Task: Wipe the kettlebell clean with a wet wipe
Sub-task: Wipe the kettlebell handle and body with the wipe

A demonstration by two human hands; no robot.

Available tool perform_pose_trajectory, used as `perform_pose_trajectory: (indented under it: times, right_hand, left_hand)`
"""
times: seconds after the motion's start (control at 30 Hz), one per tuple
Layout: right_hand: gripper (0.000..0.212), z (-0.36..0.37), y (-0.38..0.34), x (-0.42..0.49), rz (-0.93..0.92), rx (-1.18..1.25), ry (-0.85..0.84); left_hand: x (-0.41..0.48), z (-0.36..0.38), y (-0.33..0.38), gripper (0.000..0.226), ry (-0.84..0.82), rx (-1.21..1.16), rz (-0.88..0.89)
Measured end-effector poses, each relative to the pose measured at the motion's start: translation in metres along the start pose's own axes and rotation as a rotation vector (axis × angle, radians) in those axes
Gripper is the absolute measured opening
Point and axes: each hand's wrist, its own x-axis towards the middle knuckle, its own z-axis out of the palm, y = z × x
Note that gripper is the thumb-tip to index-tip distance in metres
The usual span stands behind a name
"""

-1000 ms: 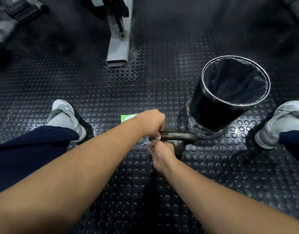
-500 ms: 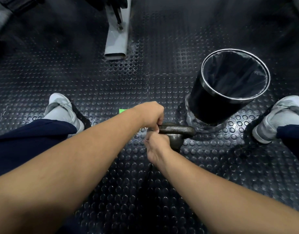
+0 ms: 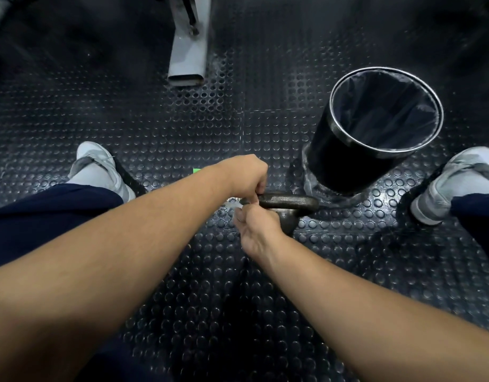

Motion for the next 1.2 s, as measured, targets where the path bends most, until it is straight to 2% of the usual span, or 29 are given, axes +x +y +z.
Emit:
perform_pose_trajectory:
  times: [0.1, 0.27, 0.5, 0.6, 0.63, 0.77, 0.83, 0.9, 0.97, 1.03, 1.2]
  right_hand:
    - [0.018, -0.002, -0.002, 0.001, -0.007, 0.025, 0.016]
    - [0.020, 0.000, 0.000, 0.016, -0.032, -0.092, 0.101]
    - [0.017, -0.024, 0.001, 0.005, -0.090, -0.104, -0.107]
    - [0.004, -0.048, 0.001, 0.007, -0.133, -0.075, -0.140]
    - [0.003, -0.056, -0.002, 0.010, -0.159, -0.108, -0.115]
    - [0.025, -0.076, -0.015, 0.032, -0.347, -0.265, 0.108]
    - [0.026, -0.078, -0.014, 0.042, -0.385, -0.276, 0.199]
    - [0.025, -0.076, -0.005, 0.044, -0.410, -0.231, 0.217]
    - [0.020, -0.068, 0.005, 0.044, -0.414, -0.223, 0.178]
    - [0.016, -0.054, 0.013, 0.045, -0.387, -0.317, 0.088]
    - [0.030, -0.054, 0.011, 0.049, -0.374, -0.773, -0.141]
  left_hand:
    - [0.000, -0.001, 0.000, 0.028, -0.009, 0.011, 0.003]
    - [-0.001, -0.002, 0.002, 0.031, -0.009, 0.014, 0.002]
    - [-0.001, -0.005, 0.005, 0.033, -0.029, 0.026, 0.025]
    - [0.000, -0.004, 0.005, 0.034, -0.022, 0.036, 0.029]
    - [0.000, -0.004, 0.005, 0.033, -0.019, 0.038, 0.032]
    - [-0.003, -0.002, 0.002, 0.022, -0.003, 0.050, 0.050]
    - [-0.004, 0.000, 0.002, 0.026, 0.005, 0.069, 0.049]
    - [-0.005, 0.001, 0.002, 0.027, 0.005, 0.078, 0.041]
    - [-0.003, 0.002, 0.001, 0.023, 0.013, 0.075, 0.048]
    - [-0.003, 0.001, 0.001, 0.022, 0.018, 0.075, 0.049]
    - [-0.003, 0.002, 0.003, 0.023, 0.020, 0.074, 0.061]
